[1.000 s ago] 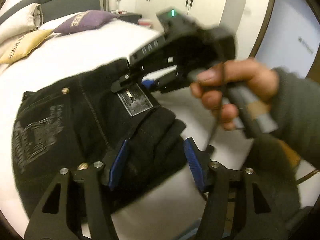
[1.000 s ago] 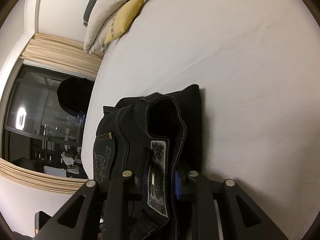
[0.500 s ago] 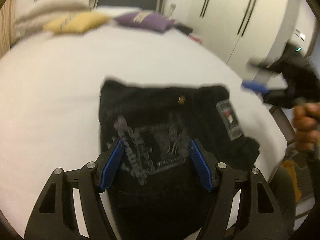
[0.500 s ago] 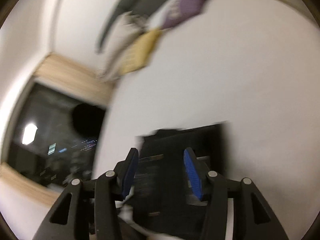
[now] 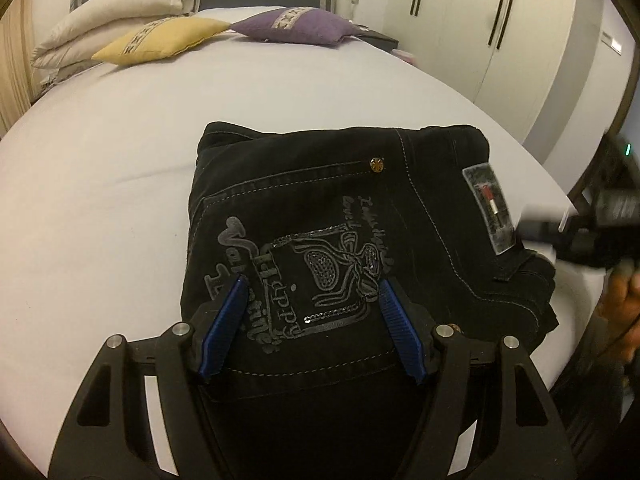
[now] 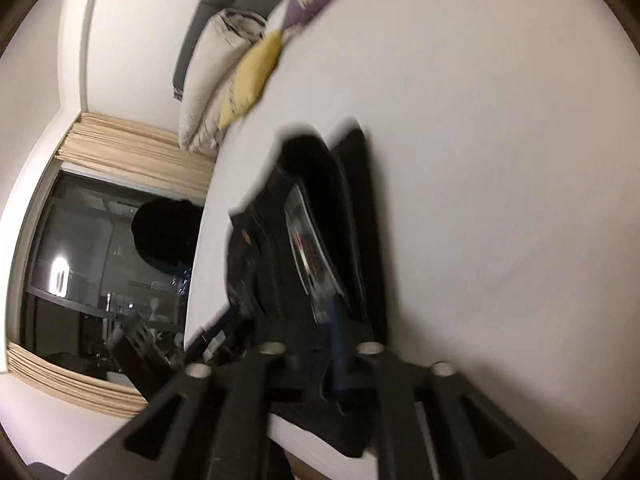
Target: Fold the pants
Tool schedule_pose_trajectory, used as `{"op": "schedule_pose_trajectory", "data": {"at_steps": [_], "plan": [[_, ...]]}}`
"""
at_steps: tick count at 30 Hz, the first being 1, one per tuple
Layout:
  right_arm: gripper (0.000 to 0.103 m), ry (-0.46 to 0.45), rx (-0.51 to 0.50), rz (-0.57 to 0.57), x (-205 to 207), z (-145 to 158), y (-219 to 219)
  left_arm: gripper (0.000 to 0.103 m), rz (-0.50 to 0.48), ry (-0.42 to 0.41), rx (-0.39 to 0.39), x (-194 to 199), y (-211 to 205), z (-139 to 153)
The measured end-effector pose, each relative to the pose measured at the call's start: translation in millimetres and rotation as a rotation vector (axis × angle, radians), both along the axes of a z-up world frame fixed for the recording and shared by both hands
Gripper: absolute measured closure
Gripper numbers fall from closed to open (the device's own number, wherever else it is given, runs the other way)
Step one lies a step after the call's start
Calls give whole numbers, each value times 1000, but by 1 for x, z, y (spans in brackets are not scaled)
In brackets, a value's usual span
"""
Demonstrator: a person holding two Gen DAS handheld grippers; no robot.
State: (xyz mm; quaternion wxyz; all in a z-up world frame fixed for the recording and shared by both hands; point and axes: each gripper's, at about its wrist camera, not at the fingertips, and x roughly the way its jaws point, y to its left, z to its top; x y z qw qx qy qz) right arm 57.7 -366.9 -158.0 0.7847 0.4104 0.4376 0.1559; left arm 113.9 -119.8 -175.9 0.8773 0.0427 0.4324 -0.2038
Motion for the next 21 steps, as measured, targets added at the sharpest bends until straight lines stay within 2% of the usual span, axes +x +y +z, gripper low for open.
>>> {"op": "schedule_pose_trajectory", "data": {"at_steps": [1, 4, 6, 9, 11, 12, 13, 15, 16, 19, 20, 21], "plan": [[63, -22, 1, -8, 4, 9, 0, 36, -1, 0, 5, -1, 0, 1], [53, -110, 31, 34, 41, 42, 19, 36, -1, 4, 9, -2, 0, 3], [49, -107, 41, 91, 65, 46, 38, 36, 0, 7, 10, -2, 0, 4], [48, -63, 13, 181, 102, 34, 69, 36, 0, 8, 11, -3, 1, 6], [48, 26, -26, 196, 116, 10, 80, 36, 1, 12, 9, -3, 1, 7], [57, 67, -45, 182, 122, -5, 78, 36, 0, 15, 6, -3, 1, 8], [75, 82, -51, 171, 122, -12, 74, 36, 0, 17, 6, -2, 1, 8], [91, 89, -28, 147, 120, -21, 61, 36, 2, 22, 2, -2, 1, 8], [94, 87, -20, 127, 118, -22, 53, 36, 3, 23, 2, -2, 1, 9], [94, 78, -67, 33, 94, -15, 26, 36, 6, 21, 6, -3, 0, 8], [92, 75, -66, 15, 88, -11, 22, 35, 9, 20, 8, -3, -1, 8], [87, 63, -69, 0, 79, -4, 21, 35, 11, 20, 9, -2, -1, 8]]}}
